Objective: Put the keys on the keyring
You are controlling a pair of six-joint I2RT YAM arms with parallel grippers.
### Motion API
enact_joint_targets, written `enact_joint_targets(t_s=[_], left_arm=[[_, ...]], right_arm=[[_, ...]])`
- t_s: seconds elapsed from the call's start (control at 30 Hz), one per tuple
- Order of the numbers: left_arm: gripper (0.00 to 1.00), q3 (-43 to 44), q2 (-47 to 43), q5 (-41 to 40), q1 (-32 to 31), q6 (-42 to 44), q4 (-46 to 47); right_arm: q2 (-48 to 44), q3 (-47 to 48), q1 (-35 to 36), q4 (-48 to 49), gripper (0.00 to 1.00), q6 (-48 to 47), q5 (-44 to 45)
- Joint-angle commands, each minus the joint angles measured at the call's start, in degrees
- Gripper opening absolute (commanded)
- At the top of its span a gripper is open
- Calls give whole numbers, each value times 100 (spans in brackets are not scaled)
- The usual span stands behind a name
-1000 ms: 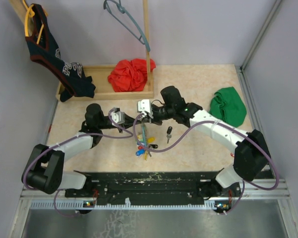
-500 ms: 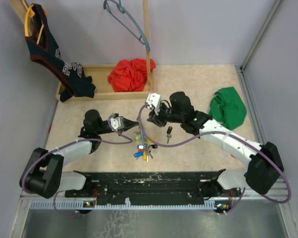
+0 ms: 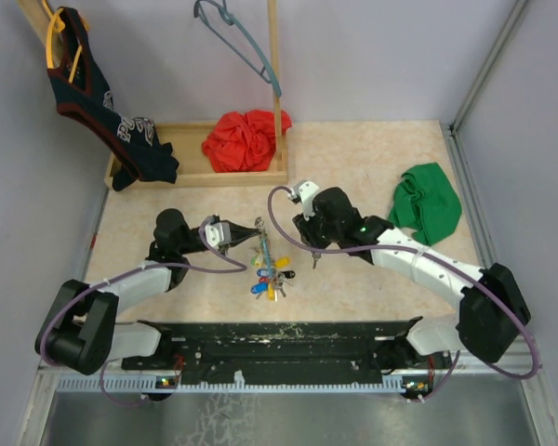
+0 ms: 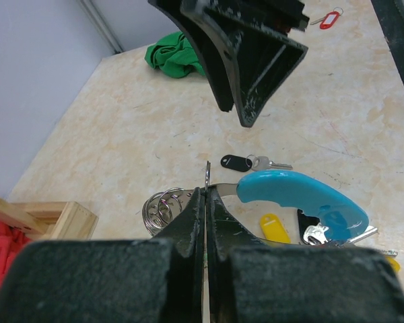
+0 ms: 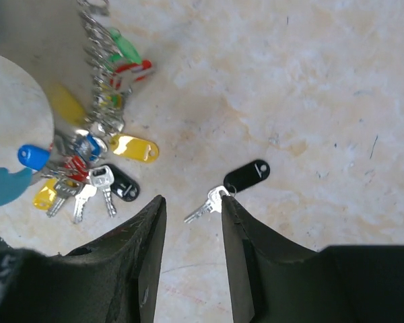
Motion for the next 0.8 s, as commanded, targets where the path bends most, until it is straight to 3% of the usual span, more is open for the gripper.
enact_joint_targets(t_s=[0.0, 0.13, 0.4, 0.6, 0.77], left_arm=[[0, 36, -157, -41, -22, -96, 242], [0, 82, -129, -132, -22, -189, 153], [0, 59, -3, -600, -64, -749, 344], [0, 5, 31, -1077, -196, -1029, 517], [0, -26, 11, -1249, -274, -1052, 567]], right_arm=[[265, -24, -53, -176, 39, 338, 359], [234, -211, -45, 531, 39, -32, -51], [-305, -1555, 125, 4065, 38, -721, -877], [-36, -2120, 243, 6539, 38, -841, -1110], [336, -2259, 368, 7607, 38, -965, -1154]])
